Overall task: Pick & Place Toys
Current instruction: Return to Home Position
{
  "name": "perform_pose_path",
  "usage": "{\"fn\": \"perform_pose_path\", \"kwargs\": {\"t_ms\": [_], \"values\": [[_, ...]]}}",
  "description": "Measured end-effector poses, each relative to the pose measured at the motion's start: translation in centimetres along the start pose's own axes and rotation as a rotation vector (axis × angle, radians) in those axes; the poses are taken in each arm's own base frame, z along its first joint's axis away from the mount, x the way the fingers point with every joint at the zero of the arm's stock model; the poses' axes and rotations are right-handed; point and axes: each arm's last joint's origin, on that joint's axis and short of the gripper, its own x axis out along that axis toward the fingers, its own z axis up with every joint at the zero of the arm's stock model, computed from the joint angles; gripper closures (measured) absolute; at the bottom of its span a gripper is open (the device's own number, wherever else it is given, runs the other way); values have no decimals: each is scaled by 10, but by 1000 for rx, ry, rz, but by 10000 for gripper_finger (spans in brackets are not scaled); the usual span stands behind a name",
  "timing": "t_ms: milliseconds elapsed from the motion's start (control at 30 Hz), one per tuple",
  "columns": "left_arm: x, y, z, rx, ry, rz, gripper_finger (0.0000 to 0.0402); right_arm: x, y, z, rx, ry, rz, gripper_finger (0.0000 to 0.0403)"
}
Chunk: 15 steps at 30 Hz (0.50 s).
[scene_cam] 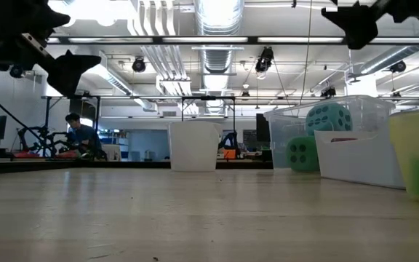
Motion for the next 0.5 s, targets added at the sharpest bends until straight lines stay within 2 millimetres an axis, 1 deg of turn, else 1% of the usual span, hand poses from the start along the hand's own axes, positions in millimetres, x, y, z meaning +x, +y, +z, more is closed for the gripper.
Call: {"fn": "perform_pose_path", "kwargs": {"t_ms": [100,167,267,500], "values": [[-1,2,-6,-7,-19,-8,43,-5,-3,-6,1,-13,-13,3],[-2,3,-10,-10,-1,-6,43,-8,-5,-13,1,-14,-12,3],[-2,4,-11,-29,9,-2,43,-12,-7,-19,2,-25,-10,3],[-2,4,-12,16,21,2,43,-21,-13,-37,-16,-17,-12,3]]}}
